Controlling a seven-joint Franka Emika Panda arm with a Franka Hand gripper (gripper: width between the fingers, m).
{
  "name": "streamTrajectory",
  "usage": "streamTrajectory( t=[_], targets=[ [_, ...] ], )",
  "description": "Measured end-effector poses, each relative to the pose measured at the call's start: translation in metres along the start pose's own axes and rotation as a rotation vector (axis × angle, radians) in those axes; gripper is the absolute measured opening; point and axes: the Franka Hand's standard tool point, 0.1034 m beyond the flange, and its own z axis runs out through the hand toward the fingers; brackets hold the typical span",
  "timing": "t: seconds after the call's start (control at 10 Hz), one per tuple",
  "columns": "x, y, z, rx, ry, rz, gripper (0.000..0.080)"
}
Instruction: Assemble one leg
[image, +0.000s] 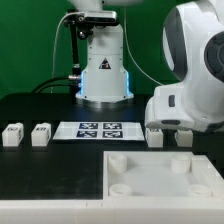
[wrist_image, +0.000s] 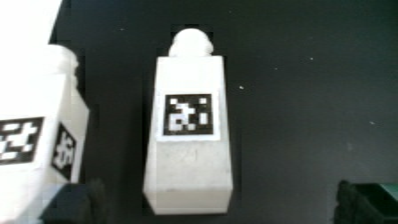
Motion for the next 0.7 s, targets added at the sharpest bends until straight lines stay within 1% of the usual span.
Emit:
streamTrajectory(
  t=[0.3, 0.4, 0.5, 0.6, 0.7],
  targets=[
    [-0.001, -0.007, 0.026, -0.013, 0.013, -0.004, 0.0649],
    [-0.001, -0.006, 0.031, -0.016, 0.017, -0.016, 0.0649],
    [-0.001, -0.002, 0.033, -0.015, 0.02, -0.023, 0.0649],
    [-0.001, 0.002, 0.033, -0.012, 0.02, -0.027, 0.0649],
    [-0.001, 0.002, 0.033, -0.013, 0.02, -0.027, 0.0649]
  ],
)
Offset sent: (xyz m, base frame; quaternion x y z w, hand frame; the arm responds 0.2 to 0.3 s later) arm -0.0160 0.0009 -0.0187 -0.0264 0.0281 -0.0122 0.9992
